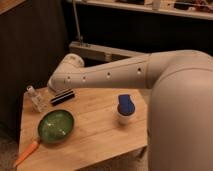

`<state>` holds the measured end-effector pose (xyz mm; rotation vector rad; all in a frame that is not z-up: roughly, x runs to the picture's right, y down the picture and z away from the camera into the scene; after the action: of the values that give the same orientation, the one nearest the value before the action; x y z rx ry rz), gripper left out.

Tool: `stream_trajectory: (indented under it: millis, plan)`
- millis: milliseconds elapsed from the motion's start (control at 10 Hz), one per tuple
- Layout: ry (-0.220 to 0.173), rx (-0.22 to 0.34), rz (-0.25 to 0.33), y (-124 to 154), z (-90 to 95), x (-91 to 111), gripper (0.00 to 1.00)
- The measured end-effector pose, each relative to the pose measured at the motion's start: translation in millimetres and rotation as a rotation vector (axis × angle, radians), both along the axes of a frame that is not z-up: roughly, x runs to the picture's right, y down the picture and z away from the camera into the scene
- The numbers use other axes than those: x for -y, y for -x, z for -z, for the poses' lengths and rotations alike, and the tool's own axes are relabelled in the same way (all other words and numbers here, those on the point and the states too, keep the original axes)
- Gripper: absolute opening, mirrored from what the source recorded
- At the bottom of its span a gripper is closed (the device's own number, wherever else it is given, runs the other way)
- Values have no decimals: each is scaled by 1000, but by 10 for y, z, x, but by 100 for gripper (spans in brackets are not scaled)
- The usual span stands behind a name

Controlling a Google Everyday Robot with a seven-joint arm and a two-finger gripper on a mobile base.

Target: Place the bottle in the ceramic bowl

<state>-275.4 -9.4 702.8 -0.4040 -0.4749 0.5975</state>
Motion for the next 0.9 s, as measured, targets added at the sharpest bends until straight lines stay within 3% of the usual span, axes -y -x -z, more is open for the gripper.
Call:
stream_trajectory:
  millis: [600, 900]
  plan:
    - [-15, 24, 44, 662, -43, 115, 80]
    - [-2, 13, 43, 936, -143, 86, 80]
